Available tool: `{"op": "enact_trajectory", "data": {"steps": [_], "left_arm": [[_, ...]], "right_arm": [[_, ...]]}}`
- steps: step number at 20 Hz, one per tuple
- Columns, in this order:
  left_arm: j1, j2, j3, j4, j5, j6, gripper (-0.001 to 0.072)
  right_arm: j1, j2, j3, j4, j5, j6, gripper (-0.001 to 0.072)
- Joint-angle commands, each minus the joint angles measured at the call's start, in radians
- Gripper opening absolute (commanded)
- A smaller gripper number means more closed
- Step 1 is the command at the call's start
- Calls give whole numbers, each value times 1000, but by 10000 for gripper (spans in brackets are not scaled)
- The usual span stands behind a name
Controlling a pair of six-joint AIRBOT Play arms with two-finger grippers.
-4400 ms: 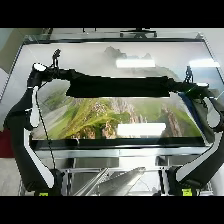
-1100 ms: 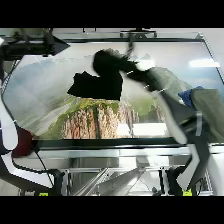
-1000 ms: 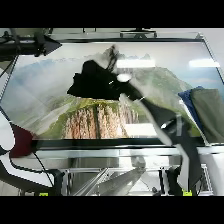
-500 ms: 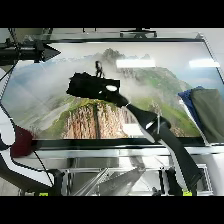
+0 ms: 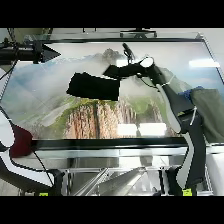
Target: Fold the shirts.
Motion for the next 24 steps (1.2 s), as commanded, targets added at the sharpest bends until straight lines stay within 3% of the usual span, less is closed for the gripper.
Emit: {"op": "enact_trajectory", "data": {"steps": [1, 6, 11, 15, 17, 19, 24], "left_arm": [[1, 1, 1, 1, -35, 19, 6], [-2, 1, 1, 1, -37, 45, 6], [-2, 1, 1, 1, -36, 63, 6], [-2, 1, 1, 1, -36, 64, 6], [-2, 1, 1, 1, -40, 63, 6], [-2, 1, 1, 1, -43, 63, 6], [-2, 1, 1, 0, -63, 56, 6]], "right_arm": [[-79, 19, -44, -365, 143, 322, 634], [-83, -68, -67, -288, 47, 334, 635], [-33, -158, -67, -112, -50, 272, 635], [24, -190, -66, 71, -106, 151, 606], [37, -191, -66, 161, -119, 87, 229], [33, -185, -51, 231, -86, 36, 20], [-50, -1, -44, 143, 39, 84, 19]]}}
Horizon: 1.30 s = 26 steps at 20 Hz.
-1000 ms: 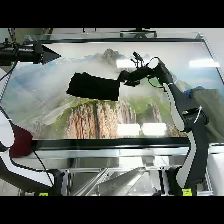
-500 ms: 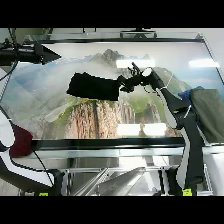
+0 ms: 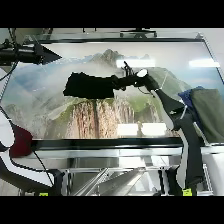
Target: Fold the shirts.
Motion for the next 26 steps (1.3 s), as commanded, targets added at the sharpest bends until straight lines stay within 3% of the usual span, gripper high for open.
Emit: {"op": "enact_trajectory", "data": {"steps": [1, 6, 11, 16, 18, 20, 23, 26], "left_arm": [[-1, 0, 1, -1, -19, -18, 6], [-35, 0, 0, 0, -109, -47, 5], [-129, 64, -179, -1, -52, -41, 6], [-203, 137, -397, -2, -18, -28, 5], [-228, 153, -452, -2, 1, -25, 5], [-249, 158, -480, -1, 10, -17, 6], [-270, 158, -486, -2, 39, -3, 6], [-269, 158, -486, -2, 66, 10, 6]], "right_arm": [[-81, 142, 5, 0, 126, 24, 19], [-287, 398, -57, 2, 338, 43, 16], [-566, 752, -340, -105, 340, 51, 17], [-879, 974, -383, -107, 359, 8, 24], [-945, 979, -383, -107, 314, 3, 20], [-972, 946, -383, -106, 165, -55, 20], [-973, 822, -333, -5, -117, -240, 20], [-983, 675, -137, 165, -65, -298, 19]]}}
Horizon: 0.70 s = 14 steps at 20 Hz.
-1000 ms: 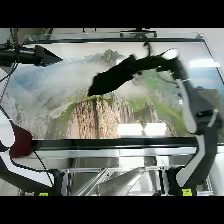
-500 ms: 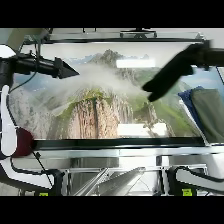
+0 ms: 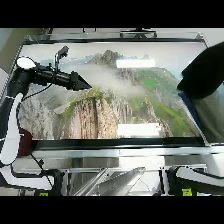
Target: Fold the shirts.
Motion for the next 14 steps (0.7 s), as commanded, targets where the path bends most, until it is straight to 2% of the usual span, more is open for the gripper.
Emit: {"op": "enact_trajectory", "data": {"steps": [1, 3, 4, 6, 8, 10, 14], "left_arm": [[-8, 2, -9, 1, 35, 14, 6], [-6, 2, -9, 1, 40, 15, 6], [-6, 2, -9, 1, 40, 16, 5], [-6, 2, -9, 1, 39, 26, 6], [-6, 2, -9, 0, 31, 27, 5], [-6, 2, -9, 0, 15, 27, 5], [-9, 2, -9, -1, -5, 28, 5]], "right_arm": [[-21, -142, 194, 142, -19, -77, 20], [-45, -153, 242, 121, 30, -19, 19], [-63, -149, 242, 81, 55, 48, 19], [-122, -149, 232, -88, 187, 290, 19], [-187, -138, 183, -206, 336, 404, 16], [-256, -60, 45, -329, 392, 420, 16], [-398, 163, -440, -662, 389, 417, 16]]}}
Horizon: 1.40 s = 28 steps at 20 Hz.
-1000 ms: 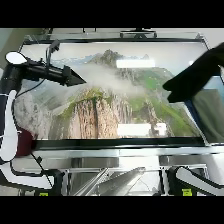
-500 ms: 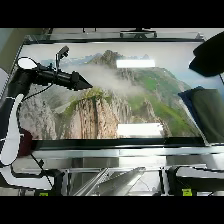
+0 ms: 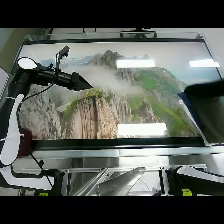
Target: Fold the shirts.
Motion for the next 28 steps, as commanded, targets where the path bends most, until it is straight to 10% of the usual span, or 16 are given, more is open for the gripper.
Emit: {"op": "enact_trajectory", "data": {"steps": [1, 7, 9, 15, 17, 20, 24, 28], "left_arm": [[-2, 0, 0, -2, -18, 2, 5], [-2, 0, 0, -1, -25, 1, 5], [-2, 0, 0, -2, -26, 2, 5], [-2, 1, 1, -17, -7, 26, 6], [4, 1, 3, -106, -11, 55, 6], [37, 25, 3, -179, 19, 76, 3], [59, 169, -42, 23, 31, 48, 4], [69, 421, -294, 63, 35, 6, 4]], "right_arm": [[-153, 173, -397, -280, 11, 41, 17], [-373, 252, -647, -277, -105, -23, 79], [-374, 253, -647, -276, -97, -28, 716], [-345, 307, -628, -191, -74, -75, 668], [-294, 342, -605, -75, -37, -137, 352], [-146, 430, -604, 130, -23, -156, 326], [228, 528, -605, 204, -18, -178, 34], [628, 572, -617, 203, -25, -193, 19]]}}
